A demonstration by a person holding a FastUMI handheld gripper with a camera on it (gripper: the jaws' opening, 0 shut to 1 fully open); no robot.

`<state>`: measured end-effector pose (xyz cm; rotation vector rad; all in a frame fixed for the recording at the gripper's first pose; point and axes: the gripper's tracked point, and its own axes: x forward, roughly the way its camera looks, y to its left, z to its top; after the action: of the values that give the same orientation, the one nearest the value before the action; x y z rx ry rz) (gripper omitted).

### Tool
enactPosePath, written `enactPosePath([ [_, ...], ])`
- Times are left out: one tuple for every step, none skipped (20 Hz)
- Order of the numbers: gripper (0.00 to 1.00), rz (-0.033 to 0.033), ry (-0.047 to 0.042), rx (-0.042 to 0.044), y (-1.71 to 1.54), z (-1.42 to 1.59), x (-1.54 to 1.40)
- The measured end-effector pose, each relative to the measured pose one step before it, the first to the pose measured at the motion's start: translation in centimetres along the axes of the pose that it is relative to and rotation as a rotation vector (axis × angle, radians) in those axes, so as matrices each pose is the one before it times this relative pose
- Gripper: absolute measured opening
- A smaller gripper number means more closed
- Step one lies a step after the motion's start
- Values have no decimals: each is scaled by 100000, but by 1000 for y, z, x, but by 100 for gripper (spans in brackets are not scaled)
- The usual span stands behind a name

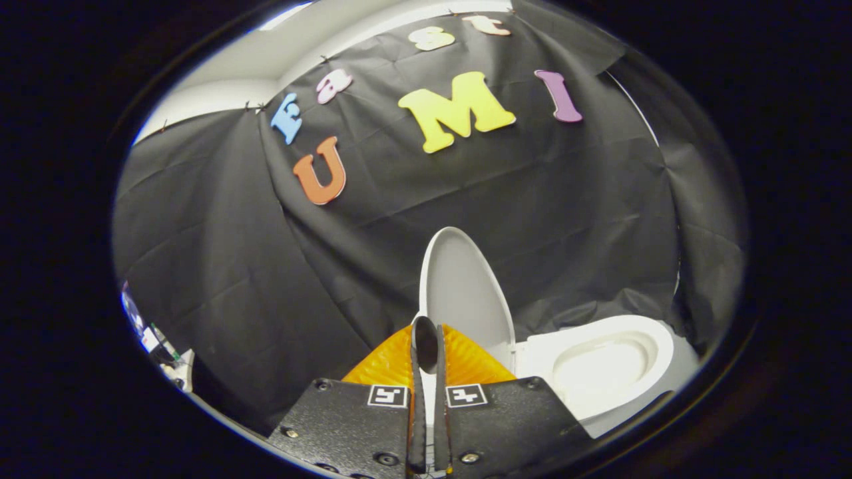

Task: Open the toilet lid.

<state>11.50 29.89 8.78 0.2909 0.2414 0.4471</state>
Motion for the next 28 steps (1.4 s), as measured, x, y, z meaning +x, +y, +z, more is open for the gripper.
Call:
enactPosePath([
  [8, 278, 641, -1936, 445, -175, 209],
  [9, 295, 835, -2468, 466, -237, 155],
  [10, 112, 484, -3077, 322, -64, 92],
  [10, 364, 410, -2977, 186, -170, -13],
  [19, 828, -5, -3390, 9, 60, 65],
  [28, 1619, 334, -2935, 340, -274, -16],
  [37, 1479, -680, -1972, -94, -34, -123],
  [46, 1029, 156, -586, -293, -18, -58],
  [55, -96, -1560, -185, -820, 107, 14],
  [64, -176, -757, -373, -595, 305, 15],
  [72, -1832, -806, -663, -858, 159, -220],
  [81, -1396, -1615, -208, -783, 454, -340],
  [90, 695, -2559, 1232, -98, 509, -368],
  [99, 245, -2071, 944, -73, 580, -576],
  [100, 560, -2511, 769, -251, 524, -846],
  [100, 262, -818, -85, -255, -272, -1318],
  [100, -650, -922, 375, -713, -48, -1361],
  [100, -1102, -1355, 1029, -963, 41, -1028],
  [100, -94, -2163, 1778, -781, 515, -1130],
  [100, 377, -1640, 1847, -419, 317, -836],
  [100, -1115, -688, 708, -728, 80, -728],
  [100, -2094, -2187, -724, -1324, 205, -1176],
  [100, -3525, -2317, -1518, -1511, 193, -998],
  [100, -3439, -1937, -1840, -1684, -170, -945],
  [100, -3912, -2297, -2620, -2074, -222, -857],
  [100, -3279, -766, -2273, -1724, -502, -456],
  [100, -4218, 106, -2463, -2150, -843, -620],
  [100, -3181, 1020, -1672, -1705, -1022, -441],
])
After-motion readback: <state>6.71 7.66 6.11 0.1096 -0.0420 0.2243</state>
